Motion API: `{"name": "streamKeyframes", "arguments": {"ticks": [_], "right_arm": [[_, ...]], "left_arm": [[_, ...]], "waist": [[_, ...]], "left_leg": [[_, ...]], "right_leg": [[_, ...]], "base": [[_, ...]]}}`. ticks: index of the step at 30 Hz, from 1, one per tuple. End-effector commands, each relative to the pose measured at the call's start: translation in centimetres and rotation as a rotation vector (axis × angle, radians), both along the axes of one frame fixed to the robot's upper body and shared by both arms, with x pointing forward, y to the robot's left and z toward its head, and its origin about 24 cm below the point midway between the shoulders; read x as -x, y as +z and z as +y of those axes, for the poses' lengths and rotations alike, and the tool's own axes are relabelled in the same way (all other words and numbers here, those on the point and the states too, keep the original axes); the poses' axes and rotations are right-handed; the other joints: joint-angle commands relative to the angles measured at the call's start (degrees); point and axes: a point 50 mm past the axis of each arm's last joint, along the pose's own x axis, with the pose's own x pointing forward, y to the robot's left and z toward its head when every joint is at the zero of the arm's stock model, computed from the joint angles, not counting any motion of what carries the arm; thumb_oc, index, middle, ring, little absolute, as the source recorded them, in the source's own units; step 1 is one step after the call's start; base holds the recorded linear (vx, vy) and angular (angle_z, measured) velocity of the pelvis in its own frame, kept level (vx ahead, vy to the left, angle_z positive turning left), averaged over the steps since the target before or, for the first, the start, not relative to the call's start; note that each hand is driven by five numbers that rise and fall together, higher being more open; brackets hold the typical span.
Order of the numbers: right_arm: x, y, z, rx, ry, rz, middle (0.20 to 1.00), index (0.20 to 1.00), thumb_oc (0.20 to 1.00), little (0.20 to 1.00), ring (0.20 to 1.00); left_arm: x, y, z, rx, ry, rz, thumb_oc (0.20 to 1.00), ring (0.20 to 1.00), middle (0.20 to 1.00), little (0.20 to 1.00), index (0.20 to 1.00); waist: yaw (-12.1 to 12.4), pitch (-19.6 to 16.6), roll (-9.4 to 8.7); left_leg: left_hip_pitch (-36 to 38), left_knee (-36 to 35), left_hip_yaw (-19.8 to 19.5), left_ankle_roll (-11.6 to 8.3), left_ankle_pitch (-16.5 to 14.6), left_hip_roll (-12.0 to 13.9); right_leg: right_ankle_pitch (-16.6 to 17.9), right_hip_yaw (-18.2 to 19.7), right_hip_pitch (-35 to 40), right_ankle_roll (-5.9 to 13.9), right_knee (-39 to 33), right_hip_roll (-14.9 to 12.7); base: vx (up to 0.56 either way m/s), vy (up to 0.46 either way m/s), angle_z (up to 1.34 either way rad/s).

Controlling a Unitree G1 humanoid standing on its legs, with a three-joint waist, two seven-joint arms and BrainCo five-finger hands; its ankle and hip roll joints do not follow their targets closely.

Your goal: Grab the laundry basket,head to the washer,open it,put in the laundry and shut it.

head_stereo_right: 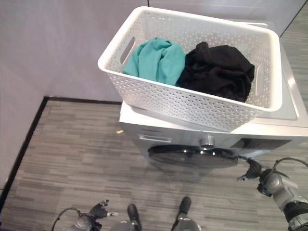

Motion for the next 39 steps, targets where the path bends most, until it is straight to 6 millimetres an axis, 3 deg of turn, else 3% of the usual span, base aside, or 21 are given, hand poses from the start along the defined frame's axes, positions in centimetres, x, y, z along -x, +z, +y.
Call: {"name": "streamKeyframes", "arguments": {"ticks": [1,3,5,6,7,11,13,15,19,26,36,39], "right_arm": [[-1.1,-0.4,1.4,0.037,0.032,-0.078,1.0,1.0,1.0,1.0,1.0],[-1.0,-0.5,1.6,0.039,0.038,-0.093,1.0,1.0,1.0,1.0,1.0],[-0.8,-0.7,2.0,0.047,0.05,-0.106,1.0,1.0,1.0,1.0,1.0],[-0.4,-1.5,2.4,0.043,0.049,-0.103,1.0,1.0,1.0,1.0,1.0],[-0.2,-1.9,2.6,0.034,0.047,-0.1,1.0,1.0,1.0,1.0,1.0],[0.5,-3.5,4.1,0.009,0.075,-0.07,1.0,1.0,1.0,1.0,1.0],[0.7,-4.4,4.9,0.006,0.088,-0.061,1.0,1.0,1.0,1.0,1.0],[0.8,-4.6,5.3,0.002,0.095,-0.067,1.0,1.0,1.0,1.0,1.0],[1.1,-5.7,6.1,-0.03,0.081,-0.05,1.0,1.0,1.0,1.0,1.0],[1.7,-8.3,8.1,-0.135,0.081,0.109,1.0,1.0,1.0,1.0,1.0],[0.6,-8.1,10.5,-0.18,0.173,0.126,1.0,1.0,1.0,1.0,1.0],[0.2,-8.2,11.9,-0.174,0.24,0.131,1.0,1.0,1.0,1.0,1.0]], "left_arm": [[-1.3,0.8,1.2,-0.07,-0.019,-0.048,1.0,1.0,1.0,1.0,1.0],[-1.4,0.8,1.3,-0.073,-0.015,-0.054,1.0,1.0,1.0,1.0,1.0],[-1.4,0.9,1.3,-0.077,-0.013,-0.059,1.0,1.0,1.0,1.0,1.0],[-1.4,0.9,1.4,-0.089,-0.013,-0.062,1.0,1.0,1.0,1.0,1.0],[-1.4,0.9,1.5,-0.094,-0.011,-0.061,1.0,1.0,1.0,1.0,1.0],[-1.1,0.8,1.9,-0.115,-0.001,-0.057,1.0,1.0,1.0,1.0,1.0],[-1.1,0.9,2.0,-0.127,-0.001,-0.061,1.0,1.0,1.0,1.0,1.0],[-1.2,1.0,1.9,-0.127,0.0,-0.072,1.0,1.0,1.0,1.0,1.0],[-1.3,1.0,1.9,-0.136,0.004,-0.077,1.0,1.0,1.0,1.0,1.0],[-1.0,0.7,1.8,-0.137,-0.009,-0.053,1.0,1.0,1.0,1.0,1.0],[-1.0,0.6,1.4,-0.125,-0.026,-0.049,1.0,1.0,1.0,1.0,1.0],[-0.8,0.7,1.8,-0.133,-0.027,-0.045,1.0,1.0,1.0,1.0,1.0]], "waist": [[0.71,0.51,-2.37],[0.68,0.76,-2.38],[0.68,0.44,-2.38],[0.69,0.72,-2.39],[0.68,0.41,-2.43],[0.73,0.42,-2.7],[0.79,0.15,-2.69],[0.8,0.55,-2.7],[0.88,0.3,-2.59],[1.46,-0.05,-2.65],[2.04,-0.01,-2.41],[2.96,0.29,-2.54]], "left_leg": [[-1.02,-1.92,-1.06,-3.33,5.32,-0.44],[-1.48,-1.98,-0.26,-2.72,6.37,-0.53],[-1.14,-1.92,-1.09,-3.26,5.19,-0.57],[-1.62,-1.98,-0.33,-2.64,6.24,-0.72],[-1.22,-1.91,-1.18,-3.2,5.09,-0.71],[-1.51,-1.98,-0.19,-2.56,6.06,-0.83],[-1.21,-1.91,-1.01,-3.15,4.95,-0.83],[-1.67,-1.98,-0.15,-2.56,6.08,-0.91],[-1.19,-1.92,-0.99,-3.1,4.86,-0.93],[-1.21,-1.93,-1.08,-2.99,4.81,-1.22],[-1.11,-1.89,-1.86,-2.99,4.94,-1.14],[-1.29,-1.65,-2.22,-2.6,6.68,-0.03]], "right_leg": [[-1.46,4.73,3.58,3.81,0.48,-1.93],[-0.6,3.87,3.02,3.32,0.67,-2.17],[-1.42,4.63,3.44,3.93,0.47,-2.12],[-0.65,3.85,2.89,3.4,0.67,-2.44],[-1.5,4.69,3.39,3.91,0.48,-2.32],[-0.76,4.0,2.93,3.35,0.72,-2.59],[-1.62,4.81,3.43,3.89,0.45,-2.52],[-0.73,3.99,2.86,3.38,0.64,-2.71],[-1.47,4.96,3.22,3.98,0.42,-2.62],[-1.42,5.04,3.15,3.87,0.4,-2.87],[-1.63,4.55,3.65,3.65,0.43,-2.82],[-3.23,3.68,3.5,1.94,3.23,-1.87]], "base": [[0.01,0.012,0.12],[-0.03,0.011,0.11],[0.0,0.003,0.02],[0.08,-0.008,0.01],[0.0,0.0,0.0],[0.01,-0.003,0.0],[0.0,0.0,0.0],[-0.04,0.003,-0.02],[0.03,0.001,0.0],[0.0,0.0,0.0],[0.0,-0.005,0.0],[-0.12,-0.08,0.01]]}}
